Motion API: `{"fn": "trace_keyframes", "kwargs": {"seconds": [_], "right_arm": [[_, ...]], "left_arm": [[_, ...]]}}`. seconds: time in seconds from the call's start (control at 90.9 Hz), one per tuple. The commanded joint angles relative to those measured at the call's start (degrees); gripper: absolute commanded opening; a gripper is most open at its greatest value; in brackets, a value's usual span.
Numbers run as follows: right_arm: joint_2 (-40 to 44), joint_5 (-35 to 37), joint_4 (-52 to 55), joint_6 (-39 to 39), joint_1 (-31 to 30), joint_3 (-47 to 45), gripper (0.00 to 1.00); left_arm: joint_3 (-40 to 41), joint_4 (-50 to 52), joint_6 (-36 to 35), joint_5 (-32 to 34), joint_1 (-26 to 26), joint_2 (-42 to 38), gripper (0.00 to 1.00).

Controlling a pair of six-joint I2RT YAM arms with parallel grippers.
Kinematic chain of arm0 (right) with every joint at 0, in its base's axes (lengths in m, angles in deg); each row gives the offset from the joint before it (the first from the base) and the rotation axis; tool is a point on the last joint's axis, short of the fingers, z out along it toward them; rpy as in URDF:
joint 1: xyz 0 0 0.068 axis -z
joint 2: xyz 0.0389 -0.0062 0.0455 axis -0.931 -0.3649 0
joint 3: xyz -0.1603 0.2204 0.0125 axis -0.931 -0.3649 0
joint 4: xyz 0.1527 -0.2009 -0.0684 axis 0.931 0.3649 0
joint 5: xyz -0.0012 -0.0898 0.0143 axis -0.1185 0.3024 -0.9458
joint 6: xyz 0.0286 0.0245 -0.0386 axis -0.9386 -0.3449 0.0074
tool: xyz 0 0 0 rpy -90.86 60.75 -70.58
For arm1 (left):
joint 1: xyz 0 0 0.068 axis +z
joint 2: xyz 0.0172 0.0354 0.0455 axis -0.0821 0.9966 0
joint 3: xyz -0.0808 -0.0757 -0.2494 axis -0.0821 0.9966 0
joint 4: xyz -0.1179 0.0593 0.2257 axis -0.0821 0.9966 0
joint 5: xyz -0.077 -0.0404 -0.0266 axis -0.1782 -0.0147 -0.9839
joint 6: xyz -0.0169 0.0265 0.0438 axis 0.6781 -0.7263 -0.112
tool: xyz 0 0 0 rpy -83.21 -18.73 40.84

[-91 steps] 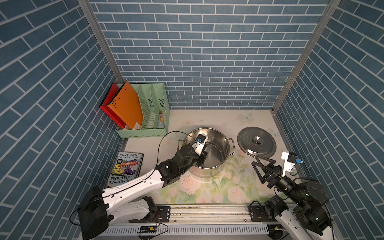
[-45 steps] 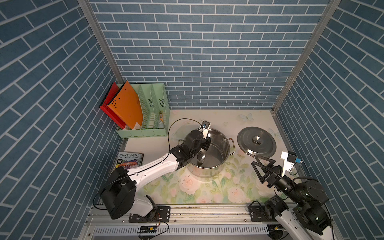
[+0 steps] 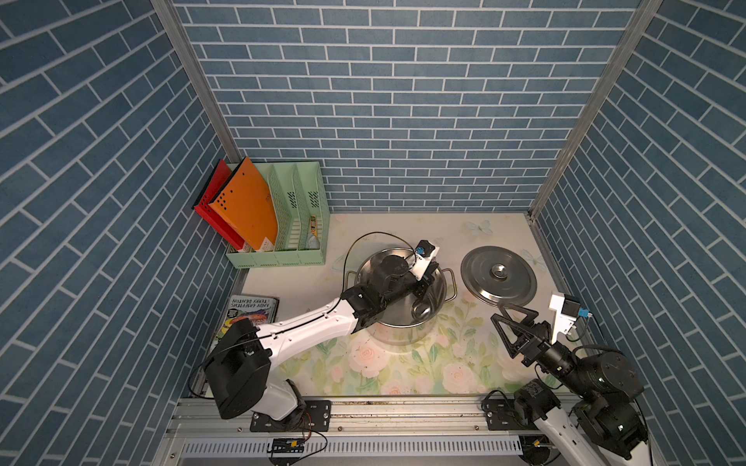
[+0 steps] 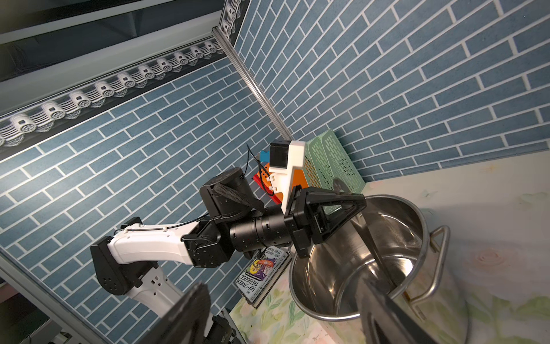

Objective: Stir the soup with a spoon
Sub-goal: Stir the soup in the pan with a stick.

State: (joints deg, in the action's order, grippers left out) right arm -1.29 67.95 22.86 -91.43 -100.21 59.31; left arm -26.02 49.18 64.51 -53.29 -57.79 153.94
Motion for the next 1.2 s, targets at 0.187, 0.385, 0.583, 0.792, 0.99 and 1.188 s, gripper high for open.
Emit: {"fn": "trace_keyframes", "kwargs": {"seconds": [0.187, 0.385, 0.583, 0.792, 0.99, 1.188], "right_arm": [[-0.2, -0.9, -1.8, 1.6, -0.2, 0.2, 0.81], [-1.7, -2.1, -5.1, 2.0, -0.2, -0.5, 0.81], [-3.1, -2.4, -5.6, 3.1, -0.2, -0.4, 0.81], [-4.5, -3.1, -6.4, 4.1, -0.2, -0.5, 0.82], [-4.5, -3.4, -7.0, 4.3, -0.2, 0.5, 0.81], [-3.0, -3.2, -5.5, 4.1, -0.3, 0.9, 0.81]], "left_arm": [[10.7, 1.8, 0.6, 1.8, -1.4, -12.2, 0.0], [13.1, 8.8, 0.0, 11.5, -1.2, -15.9, 0.0], [10.8, 11.3, 1.2, 19.9, 1.6, -14.8, 0.0], [4.7, 10.5, 0.1, 20.7, 3.6, -8.8, 0.0], [-2.9, 6.9, -0.9, 14.6, 3.9, -0.7, 0.0], [-9.2, 3.2, -0.6, 5.7, 3.5, 5.6, 0.0]]}}
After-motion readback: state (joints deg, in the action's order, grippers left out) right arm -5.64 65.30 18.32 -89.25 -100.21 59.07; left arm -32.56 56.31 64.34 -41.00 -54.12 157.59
